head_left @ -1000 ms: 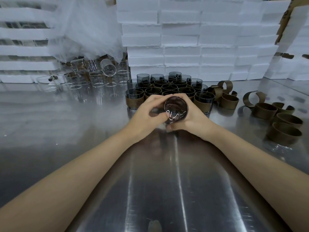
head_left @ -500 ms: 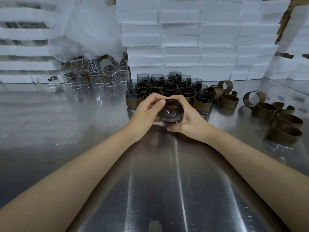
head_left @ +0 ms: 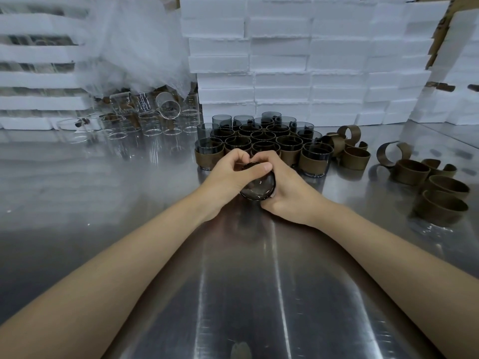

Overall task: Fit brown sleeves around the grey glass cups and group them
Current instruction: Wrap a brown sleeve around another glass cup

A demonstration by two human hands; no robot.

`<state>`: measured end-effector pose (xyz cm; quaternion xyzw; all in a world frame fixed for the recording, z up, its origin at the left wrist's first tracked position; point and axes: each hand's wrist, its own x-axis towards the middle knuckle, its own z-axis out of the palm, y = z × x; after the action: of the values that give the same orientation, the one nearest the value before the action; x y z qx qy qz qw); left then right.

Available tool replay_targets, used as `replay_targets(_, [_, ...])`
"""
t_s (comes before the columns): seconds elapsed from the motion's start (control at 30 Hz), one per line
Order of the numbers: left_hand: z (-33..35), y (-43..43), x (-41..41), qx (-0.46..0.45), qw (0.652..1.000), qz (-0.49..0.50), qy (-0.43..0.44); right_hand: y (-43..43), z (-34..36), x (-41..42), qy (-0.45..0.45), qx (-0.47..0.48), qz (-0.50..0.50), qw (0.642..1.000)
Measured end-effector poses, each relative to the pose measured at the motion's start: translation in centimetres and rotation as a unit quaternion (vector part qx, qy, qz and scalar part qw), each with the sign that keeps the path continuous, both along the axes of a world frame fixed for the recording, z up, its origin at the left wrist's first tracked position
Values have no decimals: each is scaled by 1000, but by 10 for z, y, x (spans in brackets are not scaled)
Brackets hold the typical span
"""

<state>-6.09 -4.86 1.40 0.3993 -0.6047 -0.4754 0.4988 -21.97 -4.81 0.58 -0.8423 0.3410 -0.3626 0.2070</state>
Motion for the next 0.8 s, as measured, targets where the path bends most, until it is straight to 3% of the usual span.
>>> replay_targets(0.33, [-2, 6, -2, -43, 994, 3, -98, 0, 0, 1, -18, 13, -36, 999])
replay_targets(0.57, [-5, 8, -2, -38, 997, -42, -56, -2, 3, -2, -79, 105, -81, 988])
replay_targets(0.7, [-3, 7, 1, -18, 997, -77, -3, -2, 9, -4, -200, 220, -32, 954])
replay_targets(0.8, [-1, 8, 0, -27, 998, -52, -11, -2, 11, -4, -312, 329, 57, 889])
